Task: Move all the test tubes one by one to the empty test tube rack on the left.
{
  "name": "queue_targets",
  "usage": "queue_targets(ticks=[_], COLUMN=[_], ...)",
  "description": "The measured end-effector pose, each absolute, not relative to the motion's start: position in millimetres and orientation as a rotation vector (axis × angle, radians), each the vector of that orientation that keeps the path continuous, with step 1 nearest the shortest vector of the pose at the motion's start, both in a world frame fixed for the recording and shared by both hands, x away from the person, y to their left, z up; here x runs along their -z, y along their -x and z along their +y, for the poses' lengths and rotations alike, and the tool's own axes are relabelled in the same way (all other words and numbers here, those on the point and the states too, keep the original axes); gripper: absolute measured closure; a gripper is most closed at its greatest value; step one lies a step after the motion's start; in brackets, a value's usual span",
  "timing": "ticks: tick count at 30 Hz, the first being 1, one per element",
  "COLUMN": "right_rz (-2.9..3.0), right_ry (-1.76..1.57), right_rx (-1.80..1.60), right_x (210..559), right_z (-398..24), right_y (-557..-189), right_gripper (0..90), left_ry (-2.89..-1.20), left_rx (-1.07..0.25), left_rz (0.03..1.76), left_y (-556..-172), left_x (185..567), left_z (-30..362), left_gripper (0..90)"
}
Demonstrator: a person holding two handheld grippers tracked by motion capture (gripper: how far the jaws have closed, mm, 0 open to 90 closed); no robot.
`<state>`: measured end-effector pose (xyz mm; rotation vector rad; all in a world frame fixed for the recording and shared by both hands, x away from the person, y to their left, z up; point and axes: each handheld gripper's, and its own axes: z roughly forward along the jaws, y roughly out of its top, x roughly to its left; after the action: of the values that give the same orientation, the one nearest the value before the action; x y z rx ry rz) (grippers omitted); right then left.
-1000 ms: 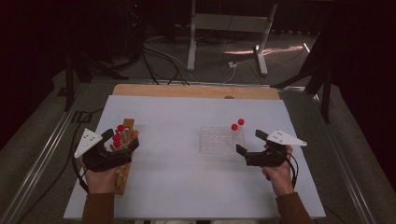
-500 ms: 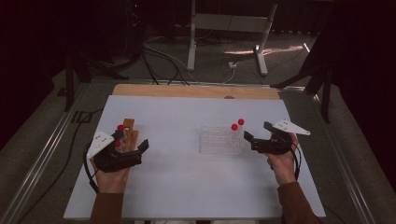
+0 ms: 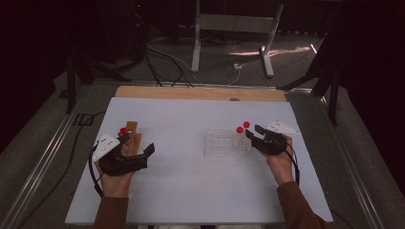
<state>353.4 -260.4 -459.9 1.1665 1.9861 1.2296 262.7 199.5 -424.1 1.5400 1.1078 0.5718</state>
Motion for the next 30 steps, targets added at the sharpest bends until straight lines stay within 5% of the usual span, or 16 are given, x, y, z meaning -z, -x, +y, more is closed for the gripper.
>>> queue_targets(ticks=[15, 30], right_rz=[1.998, 1.947], right_ry=[-1.172, -1.13], right_rx=[-1.206, -1.258], right_x=[476.6, 460.3], right_z=[-247.1, -248.7], right_y=[-367.9, -360.4], right_gripper=[72.8, 74.4], left_ry=[-1.551, -1.561], left_rx=[-0.561, -0.555], left_rz=[1.113, 1.117], left_y=[-264.3, -265.1], left_x=[427.1, 428.1], left_z=[196.4, 195.8], left_gripper=[0.6, 0.6])
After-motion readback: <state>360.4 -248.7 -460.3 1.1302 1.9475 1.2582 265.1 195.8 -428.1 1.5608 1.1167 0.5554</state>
